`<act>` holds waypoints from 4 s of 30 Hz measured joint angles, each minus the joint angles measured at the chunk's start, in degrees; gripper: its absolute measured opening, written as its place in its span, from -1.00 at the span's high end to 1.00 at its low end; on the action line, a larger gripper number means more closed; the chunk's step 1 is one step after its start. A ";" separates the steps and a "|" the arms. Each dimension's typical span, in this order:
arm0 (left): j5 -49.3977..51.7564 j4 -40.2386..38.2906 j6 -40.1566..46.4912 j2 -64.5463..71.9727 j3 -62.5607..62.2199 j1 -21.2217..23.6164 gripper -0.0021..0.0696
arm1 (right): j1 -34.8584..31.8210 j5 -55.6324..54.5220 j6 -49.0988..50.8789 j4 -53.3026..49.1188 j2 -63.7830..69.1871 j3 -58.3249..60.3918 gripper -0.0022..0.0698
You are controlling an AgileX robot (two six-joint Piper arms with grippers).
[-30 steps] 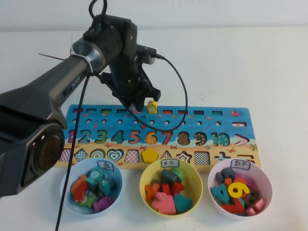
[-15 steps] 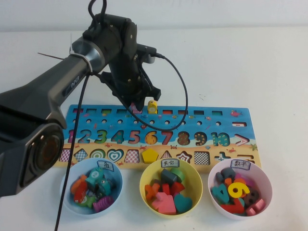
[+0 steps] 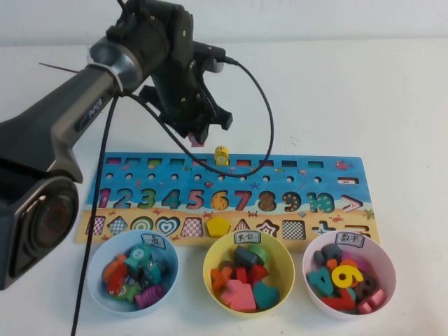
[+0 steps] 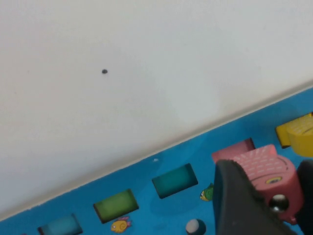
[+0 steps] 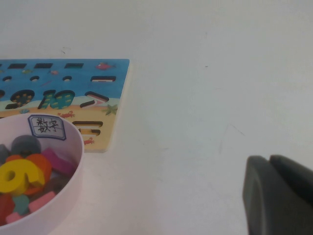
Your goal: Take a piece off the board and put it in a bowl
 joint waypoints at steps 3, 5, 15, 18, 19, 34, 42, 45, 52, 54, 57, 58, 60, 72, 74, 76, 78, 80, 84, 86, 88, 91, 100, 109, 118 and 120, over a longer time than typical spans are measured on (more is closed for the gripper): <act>0.10 0.13 1.23 -2.97 0.00 0.00 0.36 | 0.00 0.00 0.00 0.00 0.00 0.00 0.99; 0.10 0.13 2.10 -6.12 0.51 0.00 0.36 | 0.00 0.00 0.00 0.00 0.00 0.00 0.99; 0.00 0.66 5.54 -30.32 28.09 0.00 0.37 | 0.00 0.00 0.00 0.00 0.00 0.00 0.99; 0.11 -0.72 5.52 -38.47 39.55 0.00 0.37 | 0.00 0.00 0.00 0.00 0.00 0.00 0.99; 0.11 -1.04 5.52 -40.36 42.13 0.00 0.37 | 0.00 0.00 0.00 0.00 0.00 0.00 0.99; -6.57 -3.29 5.78 -43.80 61.96 0.00 0.37 | 0.00 0.00 0.00 0.00 0.00 0.00 0.99; -9.80 -3.41 7.25 -42.39 61.96 0.00 -0.31 | 0.00 0.00 0.00 0.00 0.00 0.00 0.99; -9.80 -3.41 7.25 -42.39 61.96 0.00 -0.38 | 0.00 0.00 0.00 0.00 0.00 0.00 0.99; -10.65 -2.31 7.01 -48.69 62.19 0.00 0.70 | 0.00 0.00 0.00 0.00 0.00 0.00 0.99; -12.47 -2.31 7.12 -53.58 63.00 0.00 0.84 | 0.00 0.00 0.00 0.00 0.00 0.00 0.99; -16.53 -2.82 7.49 -62.95 66.14 0.00 0.91 | 0.00 0.00 0.00 0.00 0.00 0.00 0.99; -17.78 -3.20 7.47 -65.71 67.88 0.00 0.92 | 0.00 0.00 0.00 0.00 0.00 0.00 0.99; -20.93 -4.27 7.47 -72.74 72.11 0.00 0.94 | 0.00 0.00 0.00 0.00 0.00 0.00 0.99; -24.17 -5.52 2.21 -95.98 91.81 0.00 0.94 | 0.00 0.00 0.00 0.00 0.00 0.00 0.99; -21.94 -5.34 2.09 -96.54 92.03 0.00 0.94 | 0.00 0.00 0.00 0.00 0.00 0.00 0.99; -20.87 -4.52 2.09 -96.65 92.03 0.00 0.94 | 0.00 0.00 0.00 0.00 0.00 0.00 0.99; -20.87 -4.52 1.65 -96.65 92.03 0.00 0.94 | 0.00 0.00 0.00 0.00 0.00 0.00 0.99; -20.87 -3.71 0.58 -96.65 92.03 0.00 0.94 | 0.00 0.00 0.00 0.00 0.00 0.00 0.99; -20.87 -1.04 -0.32 -97.10 92.03 0.00 0.95 | 0.00 0.00 0.00 0.00 0.00 0.00 0.99; -21.89 0.49 -0.88 -97.66 92.50 0.00 0.95 | 0.00 0.00 0.00 0.00 0.00 0.00 0.99; -26.32 3.32 -3.28 -98.79 94.32 0.00 0.95 | 0.00 0.00 0.00 0.00 0.00 0.00 0.99; -36.73 6.57 -6.08 -102.62 99.47 0.98 0.95 | 0.00 0.00 0.00 0.00 0.00 0.00 0.99; -59.12 2.92 -6.86 -121.82 120.48 15.02 0.95 | 0.00 0.00 0.00 0.00 0.00 0.00 0.99; -57.00 0.50 -6.31 -132.61 127.78 27.00 0.95 | 0.00 0.04 0.00 0.00 0.00 0.00 0.99; -49.98 -1.04 0.00 -132.61 127.83 27.63 0.95 | 0.00 0.13 0.00 0.00 0.00 0.00 0.99; -49.83 -1.04 0.00 -132.61 127.83 26.48 0.95 | 0.00 0.13 0.00 0.00 0.00 0.00 0.99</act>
